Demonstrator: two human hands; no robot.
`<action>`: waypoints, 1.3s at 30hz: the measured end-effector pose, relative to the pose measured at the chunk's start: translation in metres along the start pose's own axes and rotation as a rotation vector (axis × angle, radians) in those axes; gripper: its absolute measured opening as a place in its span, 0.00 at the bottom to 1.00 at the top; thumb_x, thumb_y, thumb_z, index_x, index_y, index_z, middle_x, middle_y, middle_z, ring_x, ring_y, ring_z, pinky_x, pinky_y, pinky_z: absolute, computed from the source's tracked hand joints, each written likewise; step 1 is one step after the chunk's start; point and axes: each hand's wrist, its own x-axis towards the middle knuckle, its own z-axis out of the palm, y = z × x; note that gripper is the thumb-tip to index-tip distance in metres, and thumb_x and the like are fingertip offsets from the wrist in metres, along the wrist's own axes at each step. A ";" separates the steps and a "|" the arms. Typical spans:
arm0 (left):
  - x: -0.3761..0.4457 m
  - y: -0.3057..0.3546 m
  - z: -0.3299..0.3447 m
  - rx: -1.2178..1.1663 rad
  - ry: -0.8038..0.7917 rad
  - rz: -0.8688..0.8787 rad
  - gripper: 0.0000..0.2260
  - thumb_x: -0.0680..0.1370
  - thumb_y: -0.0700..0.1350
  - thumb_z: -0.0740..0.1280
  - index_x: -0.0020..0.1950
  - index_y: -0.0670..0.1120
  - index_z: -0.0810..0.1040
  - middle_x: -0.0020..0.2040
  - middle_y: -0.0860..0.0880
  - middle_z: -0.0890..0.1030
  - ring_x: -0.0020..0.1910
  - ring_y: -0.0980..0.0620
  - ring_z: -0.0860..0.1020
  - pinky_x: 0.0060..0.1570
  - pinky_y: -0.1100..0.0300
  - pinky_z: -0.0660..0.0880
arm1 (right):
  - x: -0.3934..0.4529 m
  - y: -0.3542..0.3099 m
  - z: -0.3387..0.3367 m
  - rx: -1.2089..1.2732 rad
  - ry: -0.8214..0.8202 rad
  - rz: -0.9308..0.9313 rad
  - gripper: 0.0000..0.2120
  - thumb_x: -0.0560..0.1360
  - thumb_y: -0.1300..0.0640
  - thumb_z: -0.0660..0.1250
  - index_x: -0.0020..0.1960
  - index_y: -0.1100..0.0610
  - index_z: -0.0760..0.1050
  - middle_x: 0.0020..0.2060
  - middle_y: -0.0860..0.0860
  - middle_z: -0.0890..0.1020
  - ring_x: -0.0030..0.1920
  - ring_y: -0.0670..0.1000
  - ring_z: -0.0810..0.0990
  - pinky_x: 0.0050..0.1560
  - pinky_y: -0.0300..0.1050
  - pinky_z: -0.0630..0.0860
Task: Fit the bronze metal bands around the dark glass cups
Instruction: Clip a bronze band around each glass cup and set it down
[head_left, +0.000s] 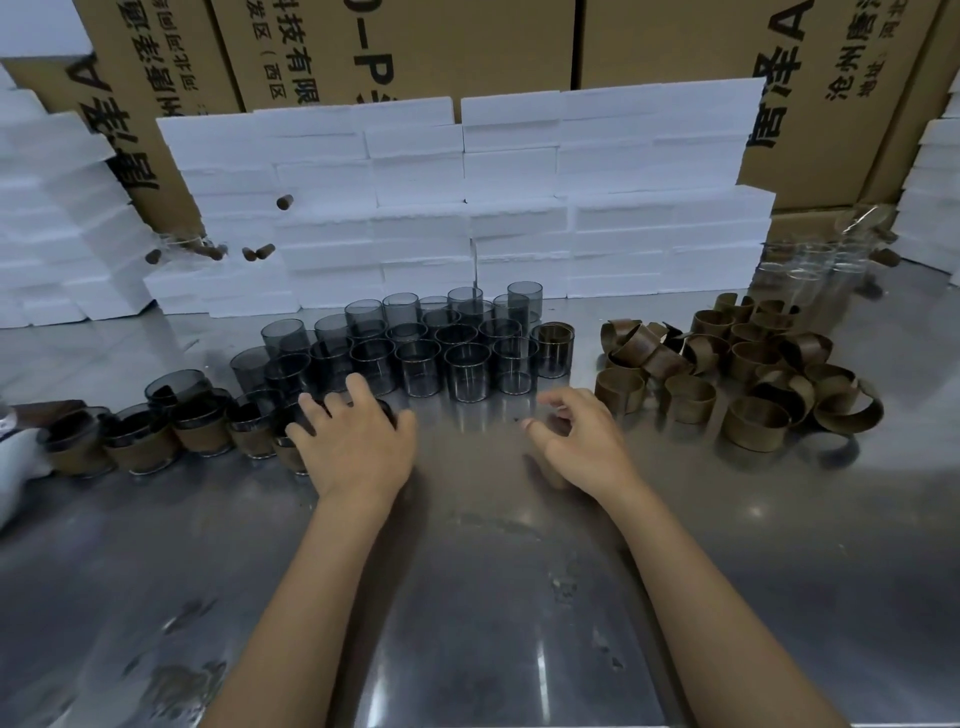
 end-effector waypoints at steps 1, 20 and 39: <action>-0.001 -0.003 -0.001 0.007 0.004 -0.009 0.31 0.83 0.60 0.57 0.78 0.41 0.56 0.76 0.34 0.67 0.80 0.33 0.55 0.73 0.36 0.58 | 0.000 0.000 0.000 0.000 0.001 0.001 0.14 0.78 0.49 0.72 0.62 0.51 0.78 0.57 0.45 0.75 0.60 0.45 0.75 0.61 0.43 0.72; 0.131 -0.064 -0.031 0.003 0.054 -0.146 0.21 0.82 0.46 0.61 0.71 0.36 0.68 0.73 0.32 0.66 0.72 0.34 0.65 0.70 0.42 0.63 | 0.006 0.001 0.001 0.060 0.017 0.025 0.04 0.79 0.50 0.70 0.53 0.46 0.78 0.54 0.43 0.76 0.56 0.44 0.76 0.57 0.41 0.71; 0.166 -0.091 -0.032 -0.235 0.082 -0.209 0.13 0.77 0.43 0.73 0.43 0.33 0.76 0.47 0.34 0.78 0.48 0.35 0.78 0.47 0.48 0.73 | 0.012 0.003 0.004 0.063 0.043 0.040 0.01 0.78 0.51 0.70 0.49 0.45 0.79 0.49 0.42 0.77 0.55 0.46 0.77 0.55 0.42 0.71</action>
